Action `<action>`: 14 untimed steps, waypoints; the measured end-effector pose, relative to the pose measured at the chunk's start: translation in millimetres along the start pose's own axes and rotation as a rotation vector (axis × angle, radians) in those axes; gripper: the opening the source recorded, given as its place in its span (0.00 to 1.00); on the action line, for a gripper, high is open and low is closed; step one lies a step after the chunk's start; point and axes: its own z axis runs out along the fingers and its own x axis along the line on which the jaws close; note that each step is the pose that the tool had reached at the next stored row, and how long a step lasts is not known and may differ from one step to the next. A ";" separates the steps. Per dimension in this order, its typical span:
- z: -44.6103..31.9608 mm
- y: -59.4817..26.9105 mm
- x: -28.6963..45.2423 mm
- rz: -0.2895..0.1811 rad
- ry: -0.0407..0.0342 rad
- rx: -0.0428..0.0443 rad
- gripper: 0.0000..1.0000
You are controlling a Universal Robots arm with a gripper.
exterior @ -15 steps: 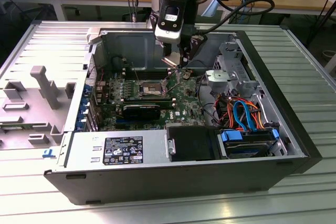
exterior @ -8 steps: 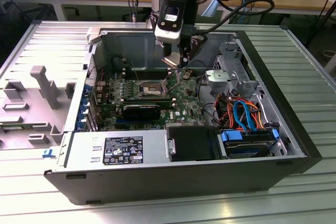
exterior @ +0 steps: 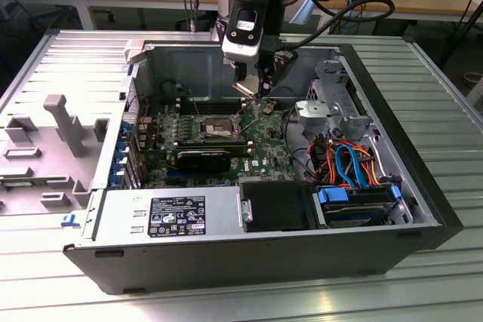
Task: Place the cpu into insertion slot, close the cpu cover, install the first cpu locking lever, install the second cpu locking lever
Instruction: 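Place the cpu into insertion slot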
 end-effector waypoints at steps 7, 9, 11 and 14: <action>0.0 0.0 0.0 0.003 -0.0003 -0.0001 0.55; 0.0 -0.1 -0.1 0.004 -0.0004 -0.0001 0.55; 0.0 0.0 -0.1 0.006 -0.0006 -0.0001 0.55; 0.0 -0.1 -0.1 0.008 -0.0008 -0.0001 0.55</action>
